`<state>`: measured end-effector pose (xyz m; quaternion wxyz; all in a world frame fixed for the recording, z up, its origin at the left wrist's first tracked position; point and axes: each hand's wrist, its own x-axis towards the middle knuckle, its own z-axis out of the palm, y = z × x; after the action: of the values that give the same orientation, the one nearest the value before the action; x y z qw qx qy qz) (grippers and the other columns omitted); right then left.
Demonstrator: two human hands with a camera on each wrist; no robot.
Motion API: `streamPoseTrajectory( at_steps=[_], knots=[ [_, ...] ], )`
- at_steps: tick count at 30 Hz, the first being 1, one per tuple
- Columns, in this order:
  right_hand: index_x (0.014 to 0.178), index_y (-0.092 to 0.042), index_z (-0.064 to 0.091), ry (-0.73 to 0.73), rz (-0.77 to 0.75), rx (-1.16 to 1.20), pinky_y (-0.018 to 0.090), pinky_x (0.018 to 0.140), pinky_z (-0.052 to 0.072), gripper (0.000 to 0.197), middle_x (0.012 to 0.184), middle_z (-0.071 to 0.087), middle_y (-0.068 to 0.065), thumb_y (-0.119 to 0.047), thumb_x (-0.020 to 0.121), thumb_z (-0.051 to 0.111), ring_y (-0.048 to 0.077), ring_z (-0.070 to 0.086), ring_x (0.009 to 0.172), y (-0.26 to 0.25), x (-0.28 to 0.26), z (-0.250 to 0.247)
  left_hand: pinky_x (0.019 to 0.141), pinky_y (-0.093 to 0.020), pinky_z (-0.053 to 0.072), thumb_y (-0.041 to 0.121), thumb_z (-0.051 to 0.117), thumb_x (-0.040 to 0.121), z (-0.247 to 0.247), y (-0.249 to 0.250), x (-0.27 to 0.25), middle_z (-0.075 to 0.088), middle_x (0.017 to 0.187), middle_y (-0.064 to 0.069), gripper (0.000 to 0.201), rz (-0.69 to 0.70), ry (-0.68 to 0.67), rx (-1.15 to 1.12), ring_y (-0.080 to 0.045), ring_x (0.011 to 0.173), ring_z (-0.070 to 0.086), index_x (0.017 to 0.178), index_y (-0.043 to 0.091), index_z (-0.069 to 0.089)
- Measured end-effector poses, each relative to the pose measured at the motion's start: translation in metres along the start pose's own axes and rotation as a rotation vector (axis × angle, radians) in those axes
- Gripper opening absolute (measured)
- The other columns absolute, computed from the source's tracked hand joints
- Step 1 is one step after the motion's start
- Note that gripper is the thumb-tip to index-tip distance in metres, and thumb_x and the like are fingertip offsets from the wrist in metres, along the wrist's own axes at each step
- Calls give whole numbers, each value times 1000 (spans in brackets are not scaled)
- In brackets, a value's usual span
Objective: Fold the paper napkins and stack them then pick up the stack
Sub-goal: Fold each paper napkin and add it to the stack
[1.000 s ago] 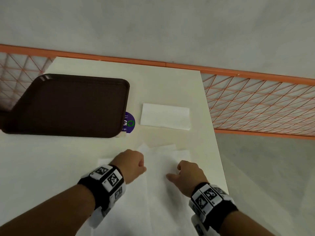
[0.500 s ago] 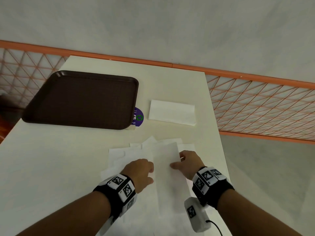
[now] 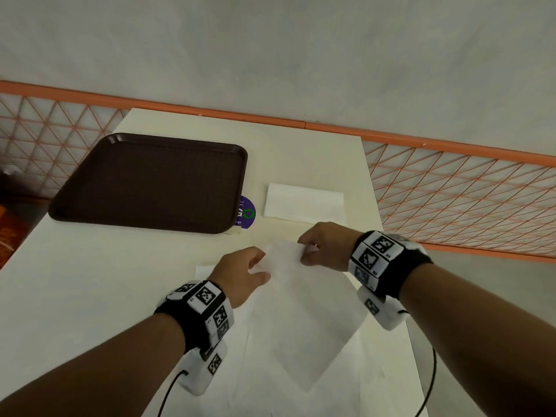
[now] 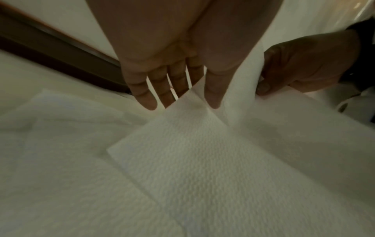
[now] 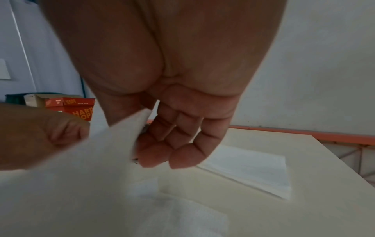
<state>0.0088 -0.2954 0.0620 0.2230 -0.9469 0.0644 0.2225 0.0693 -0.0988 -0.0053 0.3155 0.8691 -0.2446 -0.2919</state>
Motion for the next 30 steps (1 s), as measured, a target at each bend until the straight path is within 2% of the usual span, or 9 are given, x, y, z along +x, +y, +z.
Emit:
streamPoseTrajectory(
  at_steps=[2, 4, 9, 11, 14, 16, 19, 24, 30],
  knots=[
    [95, -8, 69, -6, 1, -16, 22, 67, 40, 14, 85, 63, 1, -15, 85, 64, 16, 55, 81, 1, 6, -1, 72, -20, 40, 28, 66, 87, 2, -1, 4, 56, 82, 8, 10, -21, 11, 1, -11, 78, 53, 88, 21, 59],
    [103, -12, 67, 20, 49, -14, 25, 78, 42, 19, 99, 63, 2, -22, 86, 66, 20, 57, 94, 7, 11, 5, 64, -25, 38, 28, 66, 86, 7, -7, 8, 48, 69, 1, 26, -76, -14, -6, -15, 64, 45, 71, 15, 49],
    [134, -17, 51, -3, 287, -10, 30, 100, 39, 59, 138, 51, 2, -41, 83, 70, 23, 49, 125, 42, 5, 34, 70, -37, 54, 22, 65, 88, 10, -30, 10, 65, 81, -19, 26, -231, -25, -199, -28, 72, 63, 86, -3, 60],
    [133, -18, 53, -30, 363, 87, 29, 96, 43, 56, 133, 54, 3, -40, 84, 70, 24, 55, 118, 56, -4, 46, 76, -42, 59, 18, 64, 89, 11, -38, 8, 71, 94, -19, 22, -282, -35, -322, -33, 87, 69, 96, -3, 64],
    [101, -22, 65, -8, 393, 343, 26, 68, 51, 17, 95, 66, 4, -29, 86, 69, 19, 64, 71, 63, -14, 63, 77, -44, 59, 17, 64, 89, 14, -44, 7, 70, 97, -20, 24, -331, -45, -375, -34, 91, 69, 99, -5, 64],
    [84, -27, 66, 85, 364, 422, 24, 63, 50, 5, 80, 66, 1, -23, 87, 67, 15, 59, 60, 64, -17, 70, 77, -38, 58, 18, 64, 89, 14, -44, 7, 71, 95, -18, 21, -302, -33, -309, -31, 86, 68, 96, -2, 65],
    [72, -34, 63, 239, 288, 394, 15, 59, 40, 22, 73, 64, -10, -20, 89, 64, 15, 57, 71, 64, -17, 74, 78, -33, 50, 18, 63, 89, 13, -41, 9, 67, 87, -6, 11, -218, 35, -122, -22, 83, 62, 90, 7, 63],
    [103, -25, 74, 263, 236, 322, 12, 82, 37, 19, 99, 67, -15, -17, 93, 60, 4, 58, 93, 57, -24, 76, 99, -32, 48, -4, 72, 79, 3, -37, 9, 66, 103, -1, 33, -31, 51, -248, -20, 104, 62, 99, 20, 63],
    [116, -26, 69, 251, 78, 83, 13, 97, 32, 32, 126, 63, -10, -11, 92, 54, 11, 55, 120, 60, -36, 98, 103, -17, 34, 3, 60, 84, -18, -36, -1, 57, 121, 21, 39, 130, -99, -55, 5, 115, 50, 104, 37, 66]
  ],
)
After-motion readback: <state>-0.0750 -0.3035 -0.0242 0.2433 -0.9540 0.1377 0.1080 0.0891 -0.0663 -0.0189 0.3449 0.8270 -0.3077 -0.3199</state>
